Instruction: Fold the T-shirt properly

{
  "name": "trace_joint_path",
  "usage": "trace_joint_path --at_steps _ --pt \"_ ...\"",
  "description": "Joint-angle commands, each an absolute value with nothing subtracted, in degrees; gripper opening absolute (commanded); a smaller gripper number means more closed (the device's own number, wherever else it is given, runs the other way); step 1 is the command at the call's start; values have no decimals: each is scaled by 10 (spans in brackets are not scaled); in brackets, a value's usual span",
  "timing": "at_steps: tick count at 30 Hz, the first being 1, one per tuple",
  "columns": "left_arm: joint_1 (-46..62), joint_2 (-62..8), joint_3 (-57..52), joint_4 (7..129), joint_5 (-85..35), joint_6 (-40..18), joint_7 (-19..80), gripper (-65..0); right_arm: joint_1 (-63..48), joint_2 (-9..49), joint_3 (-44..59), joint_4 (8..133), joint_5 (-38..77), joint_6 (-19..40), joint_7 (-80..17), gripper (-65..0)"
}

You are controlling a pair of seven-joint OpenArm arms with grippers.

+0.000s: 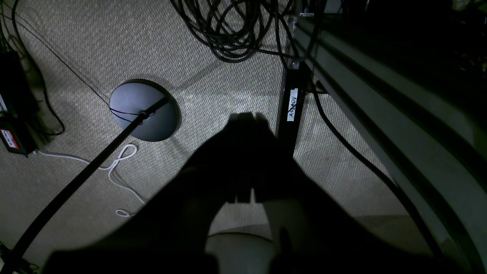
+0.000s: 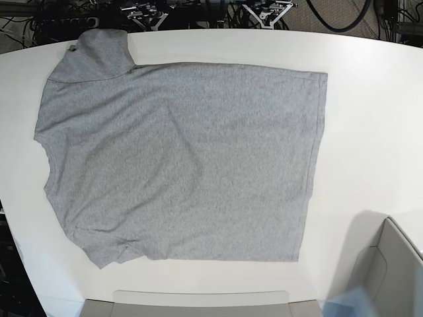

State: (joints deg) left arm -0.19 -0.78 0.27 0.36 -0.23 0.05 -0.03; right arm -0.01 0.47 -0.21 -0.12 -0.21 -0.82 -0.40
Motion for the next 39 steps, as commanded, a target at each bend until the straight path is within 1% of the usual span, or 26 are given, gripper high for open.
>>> trace_joint_path --at_steps 1,10,13,15,17,21,27,31,35,37,39 --pt "-3 -5 4 3 -2 4 -3 -648 0 7 -1 0 0 -4 -1 -646" --pt "-3 -5 2 3 -2 4 -3 -647 3 7 -3 0 -2 -4 -1 -647" --pt "-3 -6 2 4 -2 3 -4 -647 0 15 0 0 0 -4 2 -647" --pt "-1 -6 1 4 -2 4 -15 -647 -6 17 1 0 0 -5 3 -647" --pt "2 -6 0 4 -3 4 -45 -647 -13 18 1 1 19 -5 16 -647" --pt "50 -6 0 4 -3 5 -181 -647 -52 38 0 2 65 -1 119 -648" --pt "123 -6 1 1 -3 2 -394 -646 -137 57 -3 1 70 0 342 -647" --pt "170 -7 7 1 0 2 -567 -646 -190 60 0 0 71 0 503 -646" --pt "197 -18 7 0 0 1 -720 -646 -230 71 0 0 71 0 625 -645" --pt "199 -18 7 4 0 1 -775 -646 -245 73 0 2 71 0 662 -645" --pt "211 -19 7 22 0 1 -764 -646 -255 76 1 11 72 0 659 -645"
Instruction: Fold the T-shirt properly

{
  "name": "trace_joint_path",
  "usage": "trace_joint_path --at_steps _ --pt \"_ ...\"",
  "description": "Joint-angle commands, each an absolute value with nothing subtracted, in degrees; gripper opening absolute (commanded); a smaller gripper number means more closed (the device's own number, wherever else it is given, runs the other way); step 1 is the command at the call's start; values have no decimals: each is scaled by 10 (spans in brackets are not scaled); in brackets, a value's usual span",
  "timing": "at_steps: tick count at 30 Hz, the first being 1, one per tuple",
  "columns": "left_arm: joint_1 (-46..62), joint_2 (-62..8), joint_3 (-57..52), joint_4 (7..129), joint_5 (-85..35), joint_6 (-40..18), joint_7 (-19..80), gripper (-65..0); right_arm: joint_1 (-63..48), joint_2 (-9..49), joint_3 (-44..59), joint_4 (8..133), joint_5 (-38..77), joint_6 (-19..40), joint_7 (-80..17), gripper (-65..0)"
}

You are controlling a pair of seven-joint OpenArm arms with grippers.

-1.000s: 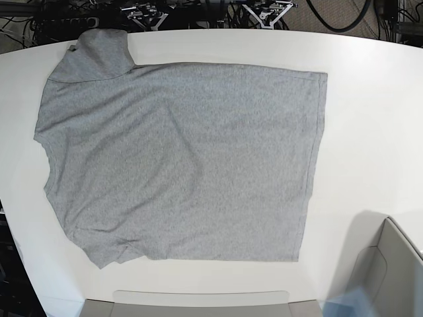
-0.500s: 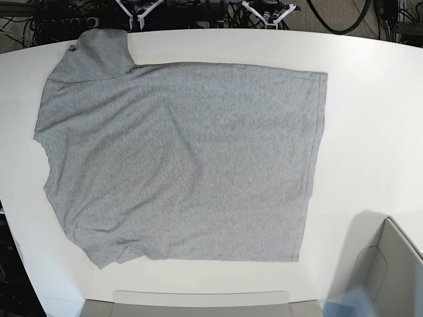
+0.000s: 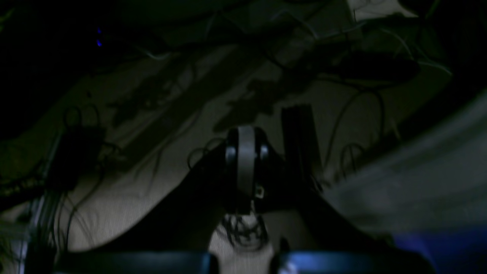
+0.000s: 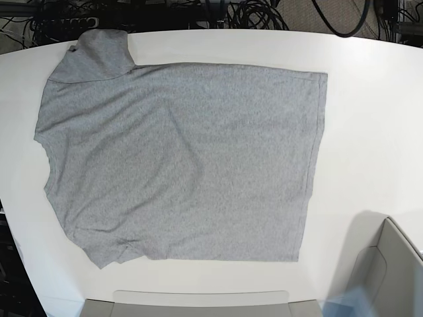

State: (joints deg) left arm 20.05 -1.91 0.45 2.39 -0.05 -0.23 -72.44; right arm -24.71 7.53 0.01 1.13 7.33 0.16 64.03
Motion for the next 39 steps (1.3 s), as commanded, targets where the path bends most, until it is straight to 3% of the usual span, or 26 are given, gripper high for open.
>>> trace_joint_path --at_steps 1,5,10,17,21,26,30,39 --pt "218 -19 6 32 0 1 -765 -646 -259 83 1 16 73 0 661 -645" --pt "251 -19 6 104 0 1 -769 -646 -304 87 1 87 73 0 661 -645" --pt "332 -18 7 272 0 1 -769 -639 -409 86 1 286 73 0 659 -645" --pt "437 -17 2 493 0 1 -769 -519 -560 87 -3 581 135 0 655 -644" --pt "461 -15 4 567 0 2 -761 -493 -624 98 0 731 195 0 596 -617" --pt "474 -15 6 627 0 2 -703 -493 -693 160 1 891 307 0 503 -458" --pt "481 -15 6 644 0 2 -672 -493 -715 229 1 929 398 0 497 -361" --pt "480 -16 6 642 0 2 -669 -493 -716 364 0 922 588 0 496 -346"
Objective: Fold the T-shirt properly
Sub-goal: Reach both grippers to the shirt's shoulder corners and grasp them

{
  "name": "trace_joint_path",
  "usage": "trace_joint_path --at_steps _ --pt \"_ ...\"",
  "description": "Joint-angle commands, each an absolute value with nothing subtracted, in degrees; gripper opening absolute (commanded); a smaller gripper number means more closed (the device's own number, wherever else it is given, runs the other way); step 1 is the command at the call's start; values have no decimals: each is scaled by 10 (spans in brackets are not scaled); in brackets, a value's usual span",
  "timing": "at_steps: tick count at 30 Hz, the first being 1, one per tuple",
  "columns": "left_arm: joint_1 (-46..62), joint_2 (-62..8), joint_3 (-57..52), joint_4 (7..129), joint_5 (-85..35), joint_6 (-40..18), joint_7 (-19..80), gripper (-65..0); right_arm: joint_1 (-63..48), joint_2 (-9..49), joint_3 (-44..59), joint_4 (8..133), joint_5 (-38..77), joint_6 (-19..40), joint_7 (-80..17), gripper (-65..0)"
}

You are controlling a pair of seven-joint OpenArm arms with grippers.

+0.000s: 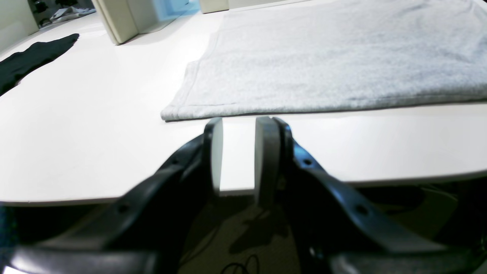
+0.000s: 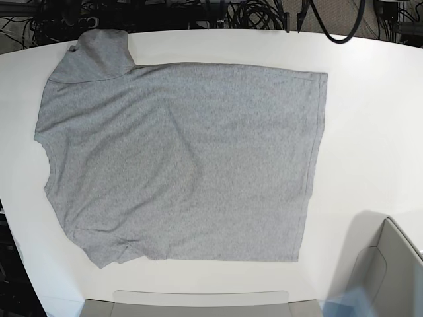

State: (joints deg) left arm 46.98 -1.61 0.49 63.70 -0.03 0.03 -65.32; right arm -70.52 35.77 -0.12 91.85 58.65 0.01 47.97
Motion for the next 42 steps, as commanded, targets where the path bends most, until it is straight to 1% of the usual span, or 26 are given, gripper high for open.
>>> trace_joint_path --at_steps 1,4,10,13,18,27,31,33,37,39,42 --pt "480 -16 6 642 0 2 -668 -493 -716 374 0 918 592 0 496 -346" --pt "480 -17 6 641 0 2 -668 -493 -703 396 -3 914 614 0 495 -346" --pt "480 -18 5 640 0 2 -668 -493 -662 409 -5 880 640 0 493 -347" --pt "480 -18 6 640 0 2 -668 -493 -648 413 -4 883 638 0 448 -347" --pt "478 -18 6 639 0 2 -667 -493 -611 404 -4 880 635 0 395 -347" --pt "476 -16 6 638 0 3 -666 -493 -567 403 -4 880 634 0 331 -347" --pt "476 -17 6 638 0 5 -666 -493 -544 400 -4 880 634 0 277 -347" --pt "476 -17 5 638 0 5 -666 -493 -534 388 -4 880 634 0 255 -347" --pt "476 -16 3 640 0 5 -666 -493 -532 372 -7 880 634 1 243 -347" --pt "477 -16 5 643 -2 5 -667 -493 -532 366 -26 880 627 2 242 -347" --pt "480 -17 6 654 -2 5 -668 -493 -531 361 -45 880 603 23 242 -347"
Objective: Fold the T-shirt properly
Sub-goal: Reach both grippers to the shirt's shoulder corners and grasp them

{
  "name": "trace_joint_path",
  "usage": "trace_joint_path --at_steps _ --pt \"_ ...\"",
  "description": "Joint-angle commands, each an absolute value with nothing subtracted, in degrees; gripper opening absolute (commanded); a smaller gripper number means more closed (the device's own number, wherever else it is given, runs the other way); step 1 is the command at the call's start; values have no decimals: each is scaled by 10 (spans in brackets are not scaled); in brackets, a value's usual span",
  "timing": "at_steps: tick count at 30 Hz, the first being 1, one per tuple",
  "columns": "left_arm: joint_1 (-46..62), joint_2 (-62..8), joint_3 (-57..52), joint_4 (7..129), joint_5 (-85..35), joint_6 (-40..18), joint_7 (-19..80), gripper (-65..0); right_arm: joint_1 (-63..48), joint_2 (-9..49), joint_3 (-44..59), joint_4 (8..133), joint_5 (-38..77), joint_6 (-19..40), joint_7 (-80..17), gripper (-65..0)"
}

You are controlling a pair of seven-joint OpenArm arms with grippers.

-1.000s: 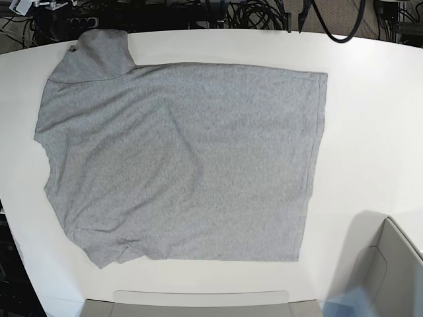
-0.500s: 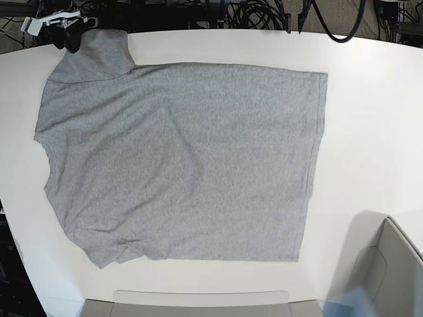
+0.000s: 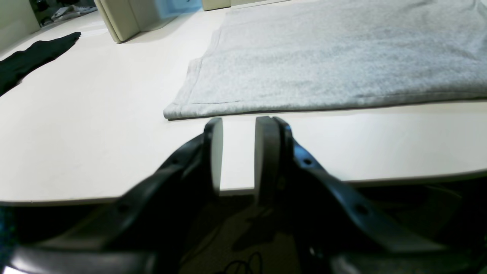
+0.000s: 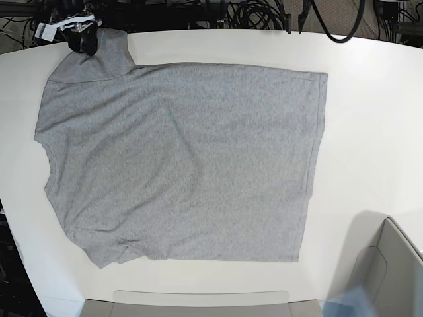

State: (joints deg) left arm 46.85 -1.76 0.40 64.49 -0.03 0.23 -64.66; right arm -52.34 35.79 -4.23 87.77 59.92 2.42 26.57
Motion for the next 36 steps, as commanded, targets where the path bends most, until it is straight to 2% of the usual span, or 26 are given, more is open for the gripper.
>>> trace_joint_path --at_steps 1,10,16,20,22,26,29,33,36 --pt "480 -17 6 658 -2 5 -668 -493 -531 358 -50 880 597 26 242 -347" --pt "497 -15 7 751 -4 5 -653 -492 -531 344 -50 880 595 29 240 -347" --pt "515 -15 8 876 -20 2 -495 -481 -532 347 -50 880 595 29 240 -347" --pt "520 -31 35 985 -156 0 -354 -419 -533 347 -50 880 595 29 240 -347" --pt "521 -63 38 1033 -241 0 -271 -396 -533 347 -50 880 595 29 240 -347" --pt "515 -160 33 1068 -440 0 -119 -392 -533 347 -50 880 595 29 240 -347" --pt "490 -208 33 1043 -562 0 -92 -398 -533 347 -50 879 595 29 240 -347" --pt "463 -255 42 983 -660 0 -84 -398 -533 348 -50 879 595 29 240 -347" --pt "433 -275 58 948 -699 -39 -47 -399 -531 348 -50 879 595 29 240 -347"
